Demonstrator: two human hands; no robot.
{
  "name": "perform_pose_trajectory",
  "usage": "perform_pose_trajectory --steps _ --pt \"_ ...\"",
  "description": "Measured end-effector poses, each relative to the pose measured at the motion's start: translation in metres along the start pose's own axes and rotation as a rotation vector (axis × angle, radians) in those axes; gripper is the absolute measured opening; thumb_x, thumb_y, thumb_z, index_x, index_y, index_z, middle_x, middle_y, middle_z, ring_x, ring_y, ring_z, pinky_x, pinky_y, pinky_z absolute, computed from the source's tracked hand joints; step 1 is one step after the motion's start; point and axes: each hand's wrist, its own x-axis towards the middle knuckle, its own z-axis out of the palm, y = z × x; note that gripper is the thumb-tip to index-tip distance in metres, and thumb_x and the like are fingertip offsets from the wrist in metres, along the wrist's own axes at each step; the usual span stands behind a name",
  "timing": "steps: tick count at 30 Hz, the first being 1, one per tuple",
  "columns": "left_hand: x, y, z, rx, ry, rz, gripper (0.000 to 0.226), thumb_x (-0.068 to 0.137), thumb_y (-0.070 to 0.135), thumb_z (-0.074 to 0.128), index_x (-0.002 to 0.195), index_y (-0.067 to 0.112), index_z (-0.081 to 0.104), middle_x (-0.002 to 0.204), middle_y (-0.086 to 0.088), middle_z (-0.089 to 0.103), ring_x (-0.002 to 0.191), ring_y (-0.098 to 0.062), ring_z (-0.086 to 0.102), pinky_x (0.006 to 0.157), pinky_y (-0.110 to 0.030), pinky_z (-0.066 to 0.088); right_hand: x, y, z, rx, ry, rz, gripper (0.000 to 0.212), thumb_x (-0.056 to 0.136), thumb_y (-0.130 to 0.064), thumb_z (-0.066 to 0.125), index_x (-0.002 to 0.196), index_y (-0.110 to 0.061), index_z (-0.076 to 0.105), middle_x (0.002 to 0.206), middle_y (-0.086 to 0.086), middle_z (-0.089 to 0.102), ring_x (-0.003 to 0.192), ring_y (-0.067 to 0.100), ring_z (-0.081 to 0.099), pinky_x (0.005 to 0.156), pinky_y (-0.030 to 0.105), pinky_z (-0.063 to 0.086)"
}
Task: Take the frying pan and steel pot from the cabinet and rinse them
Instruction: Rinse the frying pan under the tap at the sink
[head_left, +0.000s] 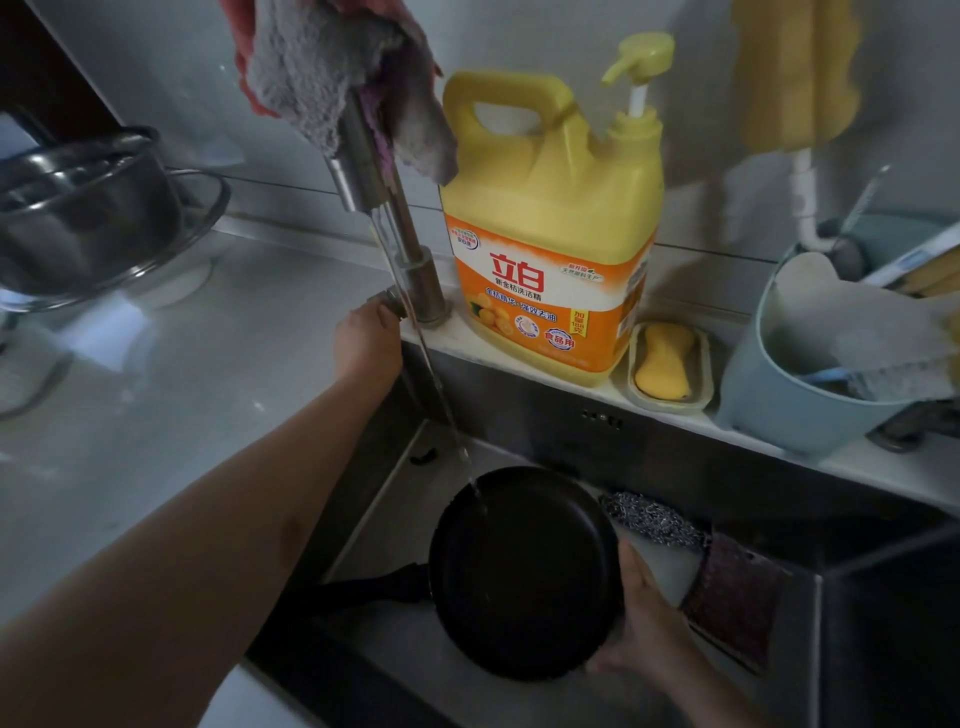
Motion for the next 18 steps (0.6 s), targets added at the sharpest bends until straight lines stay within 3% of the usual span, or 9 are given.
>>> perform_pose_trajectory --steps 2,8,12,15,18 --pt "-0.001 0.001 -0.001 0.01 0.002 0.012 0.024 0.102 0.017 0.036 0.1 0.012 0.06 0.092 -0.009 0.058 0.087 -0.023 0.059 0.081 -0.038 0.051 0.0 0.001 0.0 -0.007 0.01 0.003 0.169 0.02 -0.066 0.07 0.153 -0.008 -0.016 0.163 0.002 -0.009 0.15 0.011 0.0 0.12 0.03 0.019" --pt "0.001 -0.003 -0.001 0.032 -0.006 0.027 0.021 0.101 0.015 0.036 0.091 0.016 0.054 0.087 -0.006 0.056 0.069 -0.011 0.051 0.058 -0.022 0.038 0.005 0.006 0.004 -0.037 0.005 -0.01 0.17 0.018 -0.064 0.074 0.154 -0.012 -0.014 0.163 -0.002 -0.005 0.15 0.01 0.004 0.119 0.032 0.025" --pt "0.002 -0.004 -0.004 0.029 -0.009 0.028 0.021 0.102 0.017 0.037 0.088 0.015 0.053 0.087 -0.007 0.056 0.078 -0.018 0.055 0.071 -0.031 0.047 0.006 0.009 0.004 -0.044 0.009 -0.024 0.168 0.021 -0.062 0.076 0.154 -0.016 -0.014 0.163 -0.008 -0.007 0.149 0.008 0.004 0.118 0.035 0.028" --pt "-0.002 -0.003 -0.006 0.021 -0.013 0.05 0.022 0.103 0.018 0.036 0.086 0.017 0.051 0.079 0.001 0.051 0.068 -0.009 0.05 0.06 -0.021 0.039 0.005 0.006 0.002 -0.043 0.014 -0.017 0.168 0.02 -0.062 0.075 0.154 -0.017 -0.015 0.162 -0.011 -0.008 0.149 0.008 0.007 0.115 0.04 0.032" --pt "-0.008 -0.003 -0.007 -0.06 -0.009 0.083 0.019 0.103 0.021 0.034 0.102 0.014 0.052 0.082 0.004 0.05 0.072 -0.006 0.047 0.065 -0.021 0.037 0.005 0.009 0.004 -0.043 0.014 -0.027 0.167 0.022 -0.063 0.076 0.154 -0.017 -0.015 0.162 -0.01 -0.007 0.149 0.008 0.007 0.115 0.042 0.033"
